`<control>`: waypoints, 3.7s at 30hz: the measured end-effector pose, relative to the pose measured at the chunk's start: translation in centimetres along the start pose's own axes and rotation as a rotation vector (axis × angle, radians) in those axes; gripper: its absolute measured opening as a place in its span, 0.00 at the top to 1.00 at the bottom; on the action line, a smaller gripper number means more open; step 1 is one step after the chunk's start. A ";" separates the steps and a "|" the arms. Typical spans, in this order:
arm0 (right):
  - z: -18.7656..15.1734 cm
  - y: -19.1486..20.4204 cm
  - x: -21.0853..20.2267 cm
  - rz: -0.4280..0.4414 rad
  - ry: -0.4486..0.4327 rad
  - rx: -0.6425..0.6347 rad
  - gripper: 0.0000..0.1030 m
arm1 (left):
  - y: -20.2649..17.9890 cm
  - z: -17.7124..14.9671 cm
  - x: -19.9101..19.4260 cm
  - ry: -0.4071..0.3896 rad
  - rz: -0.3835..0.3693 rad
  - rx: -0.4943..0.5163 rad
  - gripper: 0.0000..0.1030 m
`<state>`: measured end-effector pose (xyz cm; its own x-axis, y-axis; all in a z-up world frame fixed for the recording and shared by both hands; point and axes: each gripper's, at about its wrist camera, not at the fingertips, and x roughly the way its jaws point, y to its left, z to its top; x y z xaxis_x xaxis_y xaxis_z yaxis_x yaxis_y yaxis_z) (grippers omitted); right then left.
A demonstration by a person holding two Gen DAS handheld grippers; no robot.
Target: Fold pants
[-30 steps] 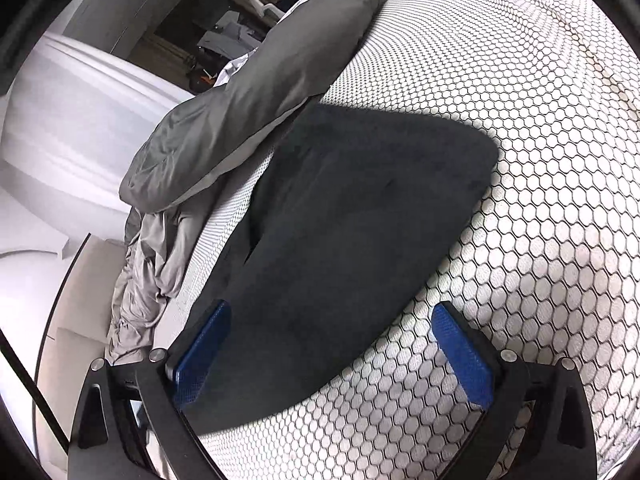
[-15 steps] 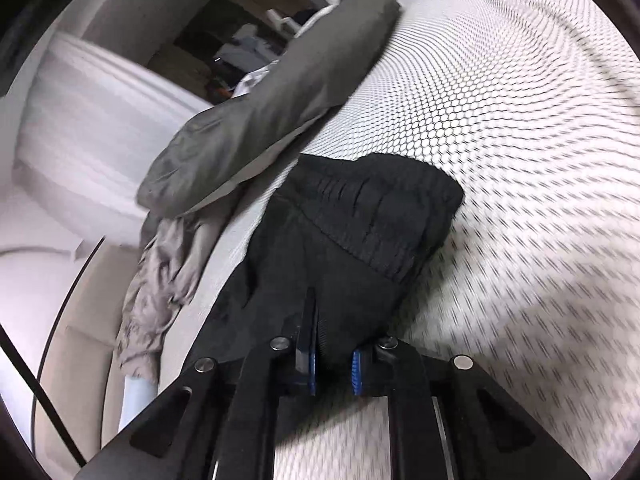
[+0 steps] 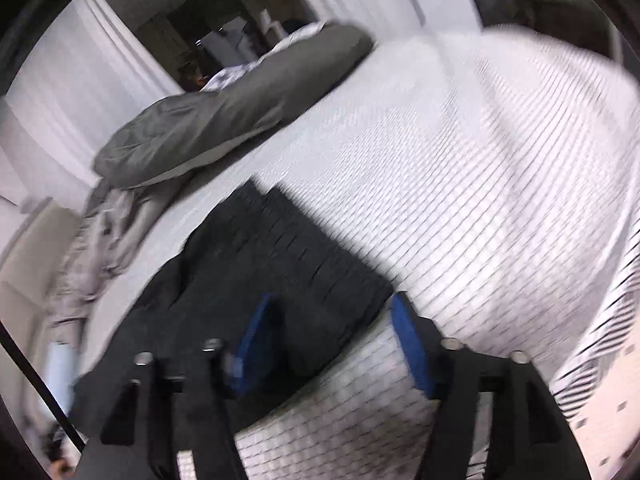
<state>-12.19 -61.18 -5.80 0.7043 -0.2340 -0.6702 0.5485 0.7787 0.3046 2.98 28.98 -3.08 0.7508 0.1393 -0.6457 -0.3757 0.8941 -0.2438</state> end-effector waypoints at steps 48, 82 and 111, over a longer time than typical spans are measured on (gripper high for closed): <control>10.7 15.9 15.9 -0.053 0.300 -0.658 0.23 | -10.2 1.9 8.3 0.145 -0.162 0.145 0.01; 3.8 20.3 2.6 0.177 0.033 -0.525 0.16 | -9.9 -0.5 5.0 0.162 -0.165 0.126 0.01; -9.8 15.4 2.7 0.566 0.283 -0.042 0.16 | -23.8 -15.3 2.1 0.509 -0.688 -0.077 0.78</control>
<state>-6.29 -44.10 -9.56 0.7302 0.3794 -0.5682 0.1038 0.7604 0.6411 5.12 1.50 -9.74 0.4967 -0.6477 -0.5778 0.0241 0.6757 -0.7368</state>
